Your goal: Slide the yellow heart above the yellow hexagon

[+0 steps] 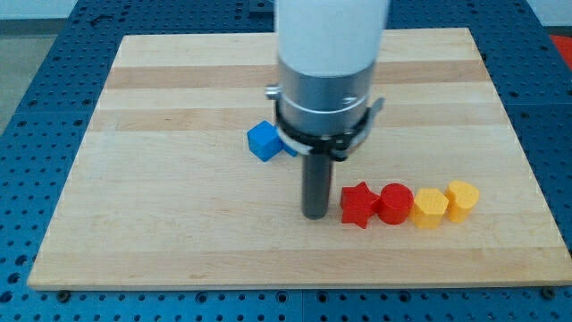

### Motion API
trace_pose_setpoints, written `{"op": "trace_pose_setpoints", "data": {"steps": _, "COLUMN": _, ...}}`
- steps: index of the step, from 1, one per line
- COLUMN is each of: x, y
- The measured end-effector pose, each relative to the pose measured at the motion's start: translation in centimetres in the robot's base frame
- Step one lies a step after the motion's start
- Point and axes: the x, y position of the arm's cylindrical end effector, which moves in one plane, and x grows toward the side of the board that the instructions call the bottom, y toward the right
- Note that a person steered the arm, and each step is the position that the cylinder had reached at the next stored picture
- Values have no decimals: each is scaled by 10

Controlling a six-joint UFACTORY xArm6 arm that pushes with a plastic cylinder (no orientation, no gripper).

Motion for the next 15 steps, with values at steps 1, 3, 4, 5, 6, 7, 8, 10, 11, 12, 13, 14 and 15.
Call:
{"op": "trace_pose_setpoints", "data": {"steps": 1, "x": 18, "y": -13}}
{"op": "trace_pose_setpoints", "data": {"steps": 3, "x": 45, "y": 82}}
{"op": "trace_pose_setpoints", "data": {"steps": 4, "x": 50, "y": 152}}
{"op": "trace_pose_setpoints", "data": {"steps": 5, "x": 50, "y": 217}}
{"op": "trace_pose_setpoints", "data": {"steps": 6, "x": 38, "y": 278}}
{"op": "trace_pose_setpoints", "data": {"steps": 7, "x": 18, "y": 307}}
{"op": "trace_pose_setpoints", "data": {"steps": 8, "x": -2, "y": 288}}
{"op": "trace_pose_setpoints", "data": {"steps": 10, "x": -7, "y": 231}}
{"op": "trace_pose_setpoints", "data": {"steps": 11, "x": -4, "y": 214}}
{"op": "trace_pose_setpoints", "data": {"steps": 12, "x": -4, "y": 211}}
{"op": "trace_pose_setpoints", "data": {"steps": 13, "x": -4, "y": 196}}
{"op": "trace_pose_setpoints", "data": {"steps": 14, "x": -4, "y": 184}}
{"op": "trace_pose_setpoints", "data": {"steps": 15, "x": -2, "y": 193}}
